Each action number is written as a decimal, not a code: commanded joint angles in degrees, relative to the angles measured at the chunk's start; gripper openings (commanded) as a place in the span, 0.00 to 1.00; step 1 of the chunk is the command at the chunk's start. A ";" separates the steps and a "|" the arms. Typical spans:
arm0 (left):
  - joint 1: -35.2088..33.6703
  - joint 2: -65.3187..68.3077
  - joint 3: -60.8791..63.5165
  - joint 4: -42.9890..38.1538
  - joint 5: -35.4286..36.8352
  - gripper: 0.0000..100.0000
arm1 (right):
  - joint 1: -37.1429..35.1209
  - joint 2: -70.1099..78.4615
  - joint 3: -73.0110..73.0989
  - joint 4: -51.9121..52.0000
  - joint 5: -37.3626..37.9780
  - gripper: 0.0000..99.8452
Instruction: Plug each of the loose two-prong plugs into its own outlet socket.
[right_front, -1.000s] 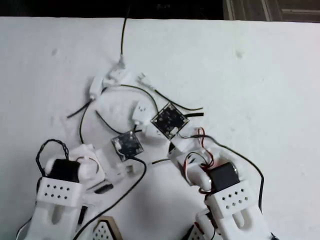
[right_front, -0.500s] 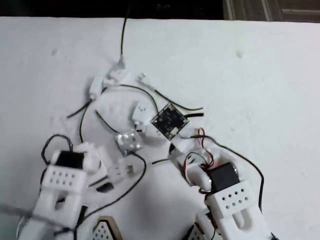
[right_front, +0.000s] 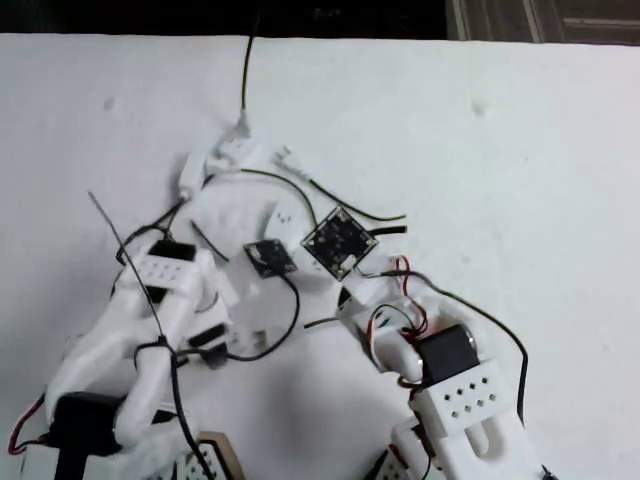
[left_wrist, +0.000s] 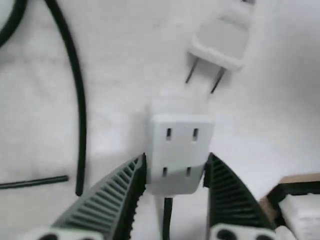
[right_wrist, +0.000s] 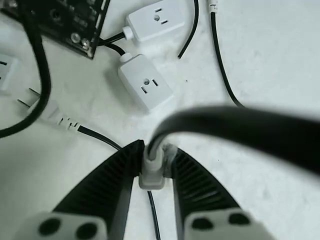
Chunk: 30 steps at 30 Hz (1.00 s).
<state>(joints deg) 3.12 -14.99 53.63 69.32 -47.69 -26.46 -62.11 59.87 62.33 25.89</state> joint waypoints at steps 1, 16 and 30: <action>-0.57 0.40 -2.11 -0.35 6.51 0.07 | -0.22 0.04 -0.35 0.22 0.70 0.02; -1.45 -7.60 -1.93 -1.32 23.21 0.23 | -0.57 -0.04 -0.35 0.22 0.44 0.02; -9.63 -28.44 -2.20 7.82 23.03 0.26 | -11.30 0.04 -0.88 4.79 -15.38 0.04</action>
<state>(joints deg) -1.80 -38.99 53.19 76.62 -24.92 -36.48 -62.11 59.87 66.99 15.52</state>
